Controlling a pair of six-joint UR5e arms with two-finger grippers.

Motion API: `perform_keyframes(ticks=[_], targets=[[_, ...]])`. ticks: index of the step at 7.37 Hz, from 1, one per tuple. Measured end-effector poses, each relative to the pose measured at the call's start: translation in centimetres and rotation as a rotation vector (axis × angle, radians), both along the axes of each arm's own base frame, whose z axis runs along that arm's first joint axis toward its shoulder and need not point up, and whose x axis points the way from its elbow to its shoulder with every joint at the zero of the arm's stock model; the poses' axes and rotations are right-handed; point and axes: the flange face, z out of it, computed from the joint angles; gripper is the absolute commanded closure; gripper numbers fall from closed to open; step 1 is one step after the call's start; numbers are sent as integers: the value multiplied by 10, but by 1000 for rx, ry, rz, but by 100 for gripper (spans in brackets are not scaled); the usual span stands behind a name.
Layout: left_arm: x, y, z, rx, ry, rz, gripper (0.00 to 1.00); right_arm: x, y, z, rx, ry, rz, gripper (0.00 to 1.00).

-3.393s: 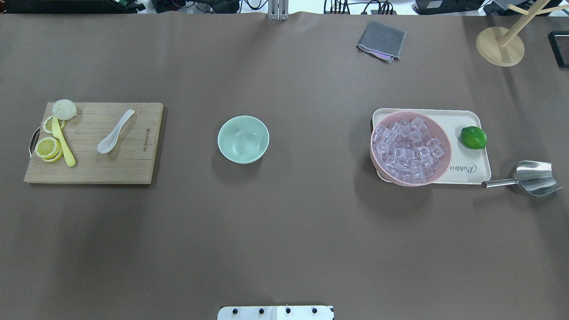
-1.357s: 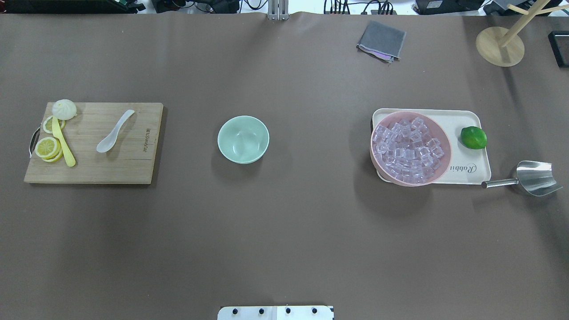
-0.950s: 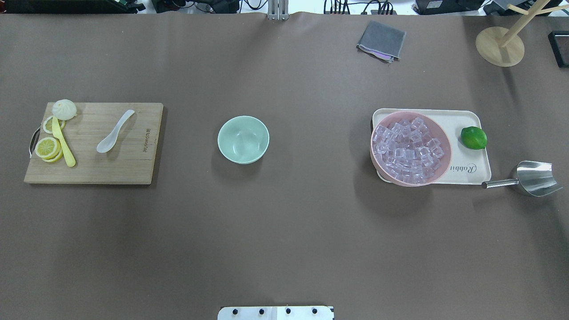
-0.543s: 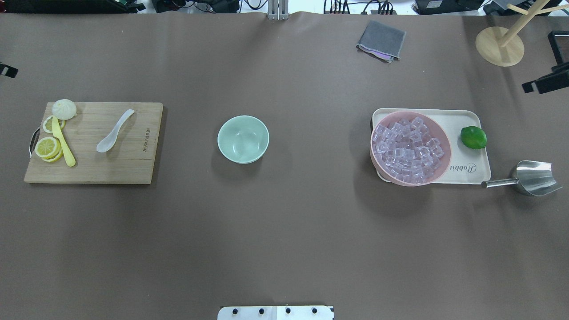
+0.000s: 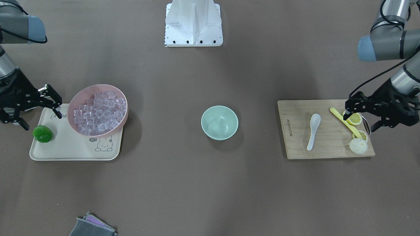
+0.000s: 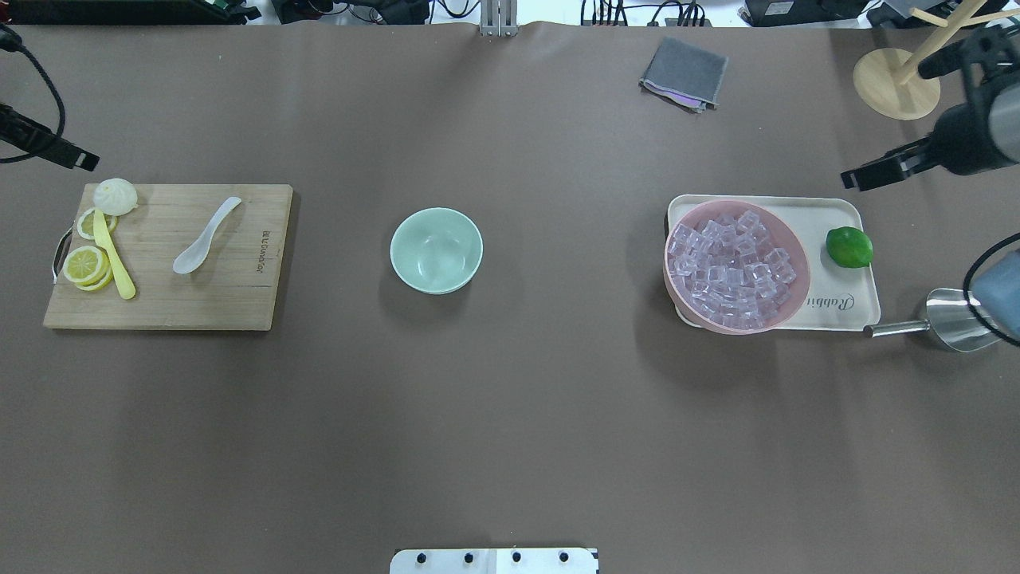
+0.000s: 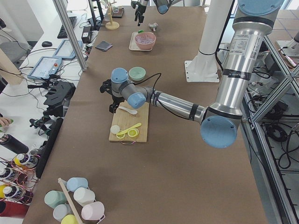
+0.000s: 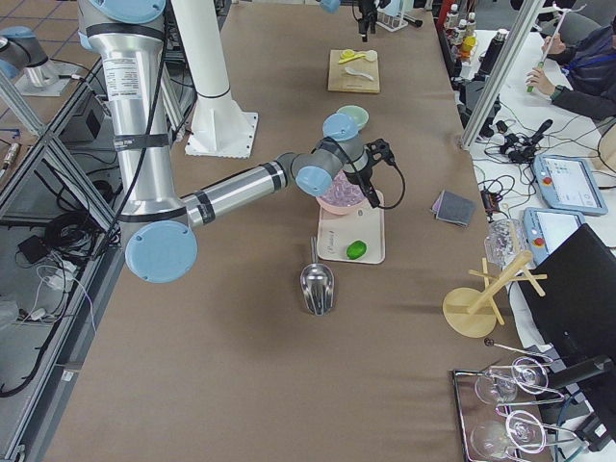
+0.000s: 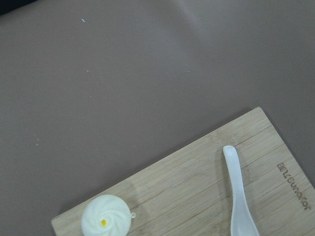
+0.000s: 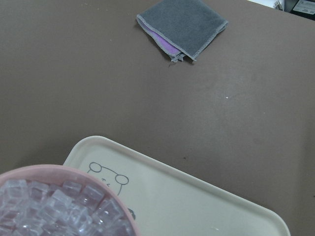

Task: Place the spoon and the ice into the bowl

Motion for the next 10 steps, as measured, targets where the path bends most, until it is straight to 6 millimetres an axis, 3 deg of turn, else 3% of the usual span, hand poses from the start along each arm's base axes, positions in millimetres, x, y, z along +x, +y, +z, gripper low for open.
perform_keyframes(ticks=[2, 5, 7, 10], targets=[[40, 8, -8, -42, 0, -16, 4, -31, 9, -28, -74, 2, 40, 2], [76, 17, -7, -76, -23, -58, 13, -79, 31, -64, -173, 8, 154, 1], [104, 20, 3, -72, -56, -76, 36, -92, 37, -71, -191, -6, 184, 1], [122, 13, 28, -41, -48, -70, 41, -93, 38, -73, -193, -9, 188, 1]])
